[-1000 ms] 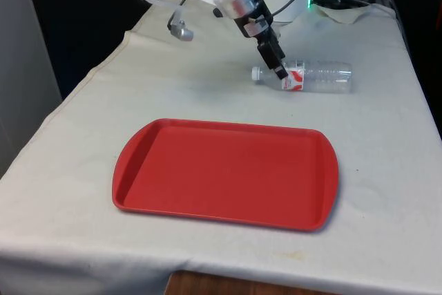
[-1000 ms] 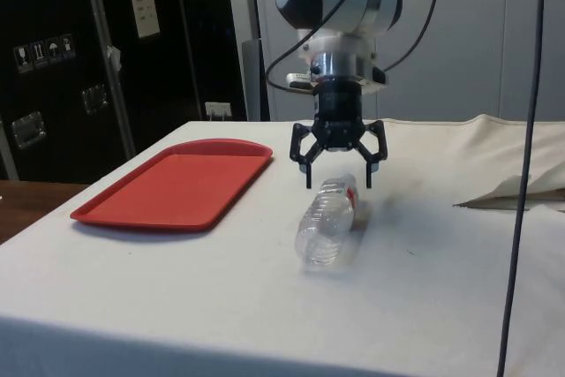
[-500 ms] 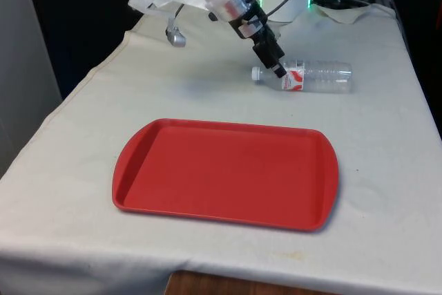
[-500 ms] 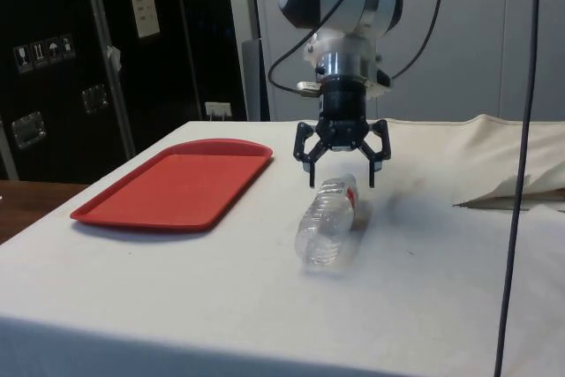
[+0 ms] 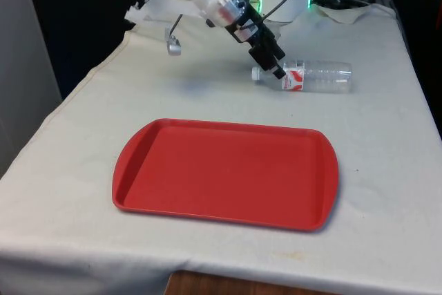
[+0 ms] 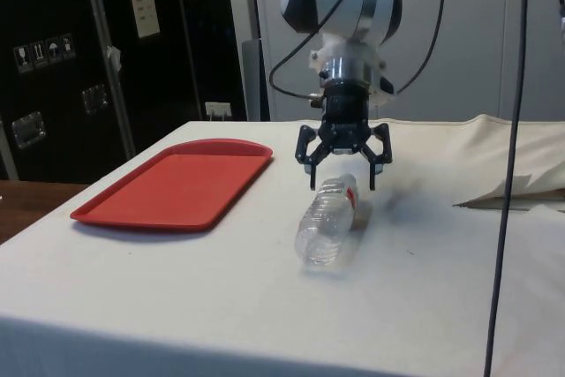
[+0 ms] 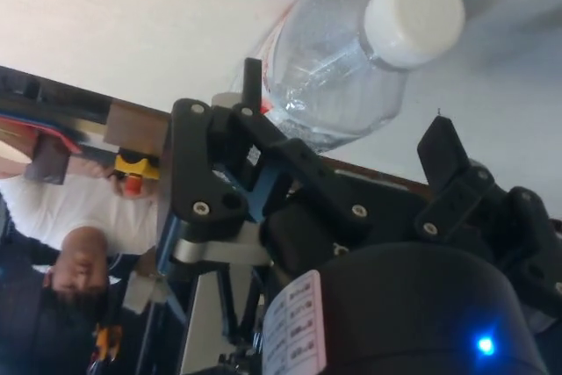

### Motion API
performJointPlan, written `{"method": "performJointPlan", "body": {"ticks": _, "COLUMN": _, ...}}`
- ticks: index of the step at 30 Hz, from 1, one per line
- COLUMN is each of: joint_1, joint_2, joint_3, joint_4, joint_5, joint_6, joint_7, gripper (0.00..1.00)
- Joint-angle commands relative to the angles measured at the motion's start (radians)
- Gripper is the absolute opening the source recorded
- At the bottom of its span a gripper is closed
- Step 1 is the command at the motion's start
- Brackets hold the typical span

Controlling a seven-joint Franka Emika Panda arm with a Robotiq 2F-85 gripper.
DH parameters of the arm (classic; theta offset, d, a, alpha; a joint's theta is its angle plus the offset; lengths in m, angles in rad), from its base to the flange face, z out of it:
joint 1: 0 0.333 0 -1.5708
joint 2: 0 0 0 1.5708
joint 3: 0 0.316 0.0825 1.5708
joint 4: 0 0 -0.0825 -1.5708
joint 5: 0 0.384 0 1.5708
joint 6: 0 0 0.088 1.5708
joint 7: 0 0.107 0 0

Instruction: Place the bottle upright on the tray.

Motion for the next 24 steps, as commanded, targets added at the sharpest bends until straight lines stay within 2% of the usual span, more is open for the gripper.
{"method": "performJointPlan", "body": {"ticks": 1, "joint_1": -0.008, "joint_2": 0.005, "joint_3": 0.001, "joint_4": 0.006, "joint_5": 0.013, "joint_6": -0.014, "joint_7": -0.010, "gripper": 1.00}}
{"method": "performJointPlan", "body": {"ticks": 11, "joint_1": -0.008, "joint_2": 0.047, "joint_3": -0.033, "joint_4": 0.032, "joint_5": 0.049, "joint_6": -0.089, "joint_7": -0.039, "gripper": 1.00}}
{"method": "performJointPlan", "body": {"ticks": 12, "joint_1": -0.001, "joint_2": 0.043, "joint_3": -0.036, "joint_4": 0.028, "joint_5": 0.038, "joint_6": -0.079, "joint_7": -0.031, "gripper": 1.00}}
{"method": "performJointPlan", "body": {"ticks": 13, "joint_1": -0.008, "joint_2": 0.050, "joint_3": -0.036, "joint_4": 0.034, "joint_5": 0.051, "joint_6": -0.095, "joint_7": -0.040, "gripper": 1.00}}
{"method": "performJointPlan", "body": {"ticks": 16, "joint_1": -0.010, "joint_2": 0.068, "joint_3": -0.044, "joint_4": 0.043, "joint_5": 0.068, "joint_6": -0.123, "joint_7": -0.052, "gripper": 1.00}}
{"method": "performJointPlan", "body": {"ticks": 21, "joint_1": -0.011, "joint_2": 0.093, "joint_3": -0.058, "joint_4": 0.056, "joint_5": 0.088, "joint_6": -0.164, "joint_7": -0.070, "gripper": 1.00}}
{"method": "performJointPlan", "body": {"ticks": 22, "joint_1": -0.002, "joint_2": 0.095, "joint_3": -0.066, "joint_4": 0.055, "joint_5": 0.083, "joint_6": -0.163, "joint_7": -0.066, "gripper": 1.00}}
{"method": "performJointPlan", "body": {"ticks": 23, "joint_1": -0.009, "joint_2": 0.103, "joint_3": -0.064, "joint_4": 0.062, "joint_5": 0.094, "joint_6": -0.179, "joint_7": -0.074, "gripper": 1.00}}
{"method": "performJointPlan", "body": {"ticks": 24, "joint_1": -0.009, "joint_2": 0.107, "joint_3": -0.067, "joint_4": 0.065, "joint_5": 0.097, "joint_6": -0.186, "joint_7": -0.076, "gripper": 1.00}}
